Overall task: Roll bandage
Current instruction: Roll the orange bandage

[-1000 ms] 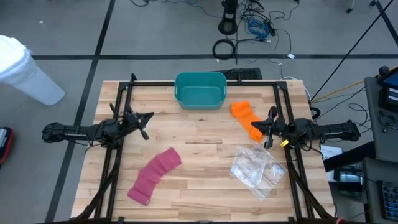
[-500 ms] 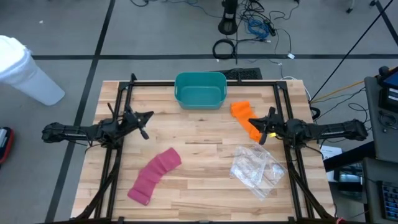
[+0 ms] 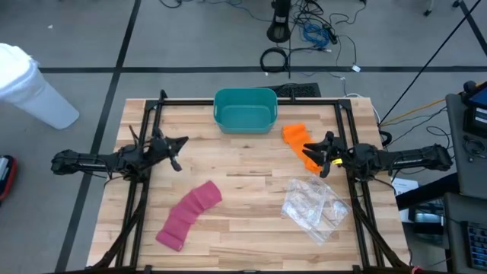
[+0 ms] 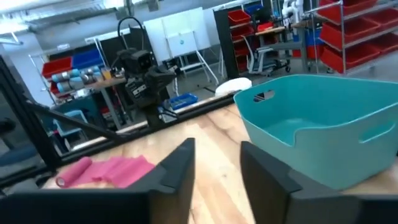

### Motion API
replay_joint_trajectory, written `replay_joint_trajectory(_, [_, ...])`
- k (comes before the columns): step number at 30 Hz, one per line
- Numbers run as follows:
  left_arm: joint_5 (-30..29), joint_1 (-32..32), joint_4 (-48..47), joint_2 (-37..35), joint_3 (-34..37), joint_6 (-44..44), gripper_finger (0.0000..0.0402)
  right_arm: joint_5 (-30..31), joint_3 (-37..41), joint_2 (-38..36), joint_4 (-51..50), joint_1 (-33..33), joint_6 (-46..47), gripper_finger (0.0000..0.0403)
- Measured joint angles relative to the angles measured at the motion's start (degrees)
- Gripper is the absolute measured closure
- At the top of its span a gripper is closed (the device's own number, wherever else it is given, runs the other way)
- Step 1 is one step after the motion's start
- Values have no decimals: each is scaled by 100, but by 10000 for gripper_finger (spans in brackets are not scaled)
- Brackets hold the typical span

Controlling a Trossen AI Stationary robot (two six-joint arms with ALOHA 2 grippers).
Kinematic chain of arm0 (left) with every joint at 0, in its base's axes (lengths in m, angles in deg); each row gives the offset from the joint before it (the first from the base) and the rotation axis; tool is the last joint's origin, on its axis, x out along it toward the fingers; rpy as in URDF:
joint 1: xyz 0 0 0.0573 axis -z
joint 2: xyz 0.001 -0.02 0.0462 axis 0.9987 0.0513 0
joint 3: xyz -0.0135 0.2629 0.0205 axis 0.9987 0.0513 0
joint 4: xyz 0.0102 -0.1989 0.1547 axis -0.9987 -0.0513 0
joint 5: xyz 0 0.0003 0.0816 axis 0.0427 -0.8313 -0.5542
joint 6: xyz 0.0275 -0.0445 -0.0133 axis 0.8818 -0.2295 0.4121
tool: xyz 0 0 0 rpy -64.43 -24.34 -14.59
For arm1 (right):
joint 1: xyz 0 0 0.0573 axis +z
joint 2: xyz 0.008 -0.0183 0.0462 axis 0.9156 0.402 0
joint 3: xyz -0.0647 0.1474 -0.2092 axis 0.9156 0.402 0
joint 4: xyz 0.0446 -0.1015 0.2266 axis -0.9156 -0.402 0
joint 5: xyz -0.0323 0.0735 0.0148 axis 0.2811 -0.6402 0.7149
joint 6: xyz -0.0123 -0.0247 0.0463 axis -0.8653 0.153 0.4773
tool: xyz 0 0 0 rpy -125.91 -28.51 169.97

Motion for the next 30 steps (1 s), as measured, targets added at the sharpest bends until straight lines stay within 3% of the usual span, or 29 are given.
replay_joint_trajectory(6, [747, 0, 125, 45, 0, -161, 379, 0, -4, 591, 32, 2, 539, 220])
replay_joint_trajectory(10, [758, 0, 450, 119, 0, -166, 379, 13, -4, 1192, 619, 2, 682, 205])
replay_joint_trajectory(15, [1020, 10, 1065, 133, 0, -172, 379, 156, -4, 1694, 1310, 2, 523, 210])
replay_joint_trajectory(24, [1155, 11, 712, 176, 0, -308, 379, 222, -4, 1800, 1421, 0, -414, 226])
replay_joint_trajectory(30, [1155, 11, 807, 184, 0, -739, 379, 673, -6, 1837, 1538, -4, 32, 244])
